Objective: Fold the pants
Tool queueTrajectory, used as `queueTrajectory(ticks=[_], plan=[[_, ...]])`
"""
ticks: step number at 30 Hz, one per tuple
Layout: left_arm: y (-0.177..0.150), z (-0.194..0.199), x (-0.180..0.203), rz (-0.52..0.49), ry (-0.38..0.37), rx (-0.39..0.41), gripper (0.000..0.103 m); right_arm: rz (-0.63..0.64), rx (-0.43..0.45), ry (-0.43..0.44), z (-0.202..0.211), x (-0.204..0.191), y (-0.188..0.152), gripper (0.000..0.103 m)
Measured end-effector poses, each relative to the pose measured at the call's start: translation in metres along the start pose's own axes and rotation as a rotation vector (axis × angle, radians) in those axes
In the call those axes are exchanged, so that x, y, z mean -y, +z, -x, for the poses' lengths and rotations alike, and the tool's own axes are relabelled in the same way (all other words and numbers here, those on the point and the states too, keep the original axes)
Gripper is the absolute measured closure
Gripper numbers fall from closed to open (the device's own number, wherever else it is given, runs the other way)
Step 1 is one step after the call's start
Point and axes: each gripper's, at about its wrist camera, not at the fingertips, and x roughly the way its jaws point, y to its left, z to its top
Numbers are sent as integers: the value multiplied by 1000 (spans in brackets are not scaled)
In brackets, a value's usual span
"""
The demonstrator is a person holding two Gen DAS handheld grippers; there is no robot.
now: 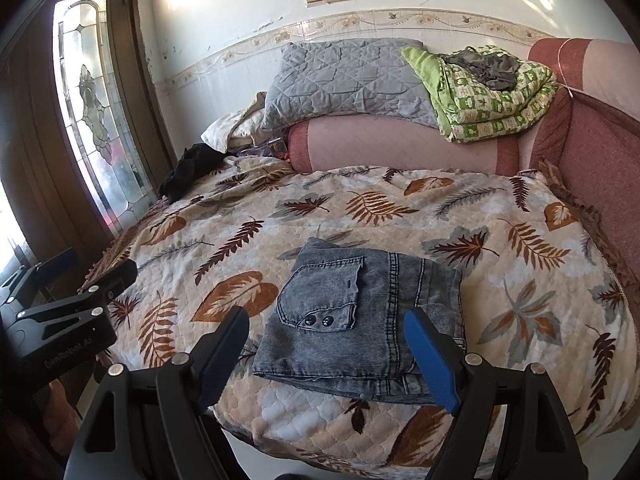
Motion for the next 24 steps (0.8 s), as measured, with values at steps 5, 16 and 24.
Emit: queueTrajectory(ticks=[5, 16, 24], plan=[[0, 4, -1, 2, 5, 12, 11, 3, 1, 0, 1, -1, 0, 20], [0, 12, 1, -4, -2, 31, 11, 18, 8, 2, 3, -6, -1, 20], [-1, 12, 0, 8, -10, 20, 11, 9, 2, -1, 2, -3, -2, 20]])
